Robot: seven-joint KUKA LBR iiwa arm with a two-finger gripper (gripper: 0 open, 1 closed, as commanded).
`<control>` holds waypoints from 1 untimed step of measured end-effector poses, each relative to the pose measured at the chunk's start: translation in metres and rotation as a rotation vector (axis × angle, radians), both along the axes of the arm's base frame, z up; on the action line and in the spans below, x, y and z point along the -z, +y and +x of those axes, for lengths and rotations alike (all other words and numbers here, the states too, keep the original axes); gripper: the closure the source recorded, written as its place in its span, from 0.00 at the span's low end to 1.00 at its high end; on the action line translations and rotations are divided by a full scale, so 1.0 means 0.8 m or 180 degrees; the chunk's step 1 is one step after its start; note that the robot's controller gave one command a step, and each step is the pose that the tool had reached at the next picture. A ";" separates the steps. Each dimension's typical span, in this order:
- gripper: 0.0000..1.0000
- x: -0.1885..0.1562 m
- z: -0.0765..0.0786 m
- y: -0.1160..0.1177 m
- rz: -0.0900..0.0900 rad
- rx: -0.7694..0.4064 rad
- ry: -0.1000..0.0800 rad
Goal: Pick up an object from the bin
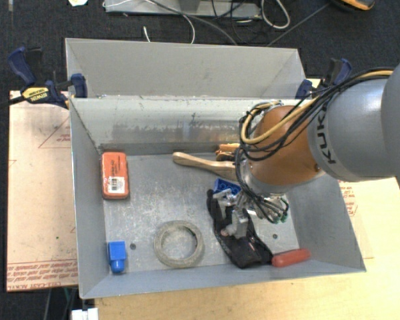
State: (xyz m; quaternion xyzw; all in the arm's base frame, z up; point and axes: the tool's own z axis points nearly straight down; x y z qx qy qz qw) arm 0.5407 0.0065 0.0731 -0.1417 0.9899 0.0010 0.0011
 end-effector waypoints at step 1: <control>1.00 0.000 0.000 0.005 -0.0010 -0.0378 -0.0018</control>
Offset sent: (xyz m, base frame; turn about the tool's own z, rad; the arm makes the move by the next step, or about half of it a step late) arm -0.0052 0.0028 -0.0031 -0.0898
